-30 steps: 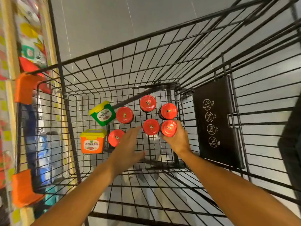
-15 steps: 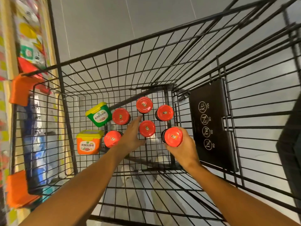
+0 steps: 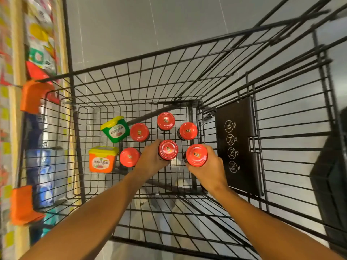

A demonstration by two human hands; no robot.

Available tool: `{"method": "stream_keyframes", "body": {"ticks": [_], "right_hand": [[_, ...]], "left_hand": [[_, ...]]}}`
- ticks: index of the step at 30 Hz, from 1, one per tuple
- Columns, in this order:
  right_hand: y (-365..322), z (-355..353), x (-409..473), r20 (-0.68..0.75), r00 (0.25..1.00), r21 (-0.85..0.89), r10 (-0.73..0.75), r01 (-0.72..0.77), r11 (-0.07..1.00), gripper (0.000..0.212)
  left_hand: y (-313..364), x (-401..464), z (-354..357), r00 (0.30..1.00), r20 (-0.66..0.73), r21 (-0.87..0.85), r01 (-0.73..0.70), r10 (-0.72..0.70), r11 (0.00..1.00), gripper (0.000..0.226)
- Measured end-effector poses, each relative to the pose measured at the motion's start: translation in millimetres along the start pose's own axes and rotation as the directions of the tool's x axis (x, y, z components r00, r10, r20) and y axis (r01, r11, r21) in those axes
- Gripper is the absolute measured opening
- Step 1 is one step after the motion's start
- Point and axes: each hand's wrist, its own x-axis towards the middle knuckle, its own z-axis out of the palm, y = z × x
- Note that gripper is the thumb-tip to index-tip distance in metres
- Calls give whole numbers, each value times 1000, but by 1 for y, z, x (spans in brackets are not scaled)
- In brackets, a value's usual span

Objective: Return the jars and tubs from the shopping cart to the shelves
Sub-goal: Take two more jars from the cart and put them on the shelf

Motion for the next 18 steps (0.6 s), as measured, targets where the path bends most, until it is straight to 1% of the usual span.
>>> {"method": "stream_keyframes", "body": {"ticks": [3, 6, 9, 12, 15, 18], "right_hand": [[-26, -20, -14, -5, 999, 31, -33, 33, 999, 65], [-61, -46, -35, 19, 995, 44, -94, 93, 995, 64], [-98, -75, -57, 45, 986, 33, -160, 159, 987, 71], [-146, -99, -77, 53, 965, 7, -256, 256, 967, 62], [-203, -113, -96, 75, 931, -64, -357, 362, 930, 51], [-257, -114, -112, 97, 870, -98, -483, 492, 865, 52]], "left_hand": [[28, -30, -25, 999, -39, -74, 0, -2, 997, 65], [71, -64, -59, 988, -153, -108, -28, 11, 994, 63], [114, -99, -95, 964, -265, -177, -25, -23, 984, 66], [155, -135, -137, 921, -390, -149, -57, -6, 987, 67], [188, -178, -179, 864, -503, -102, -97, 33, 990, 71], [213, -219, -217, 806, -589, -98, -131, 48, 987, 67]]}}
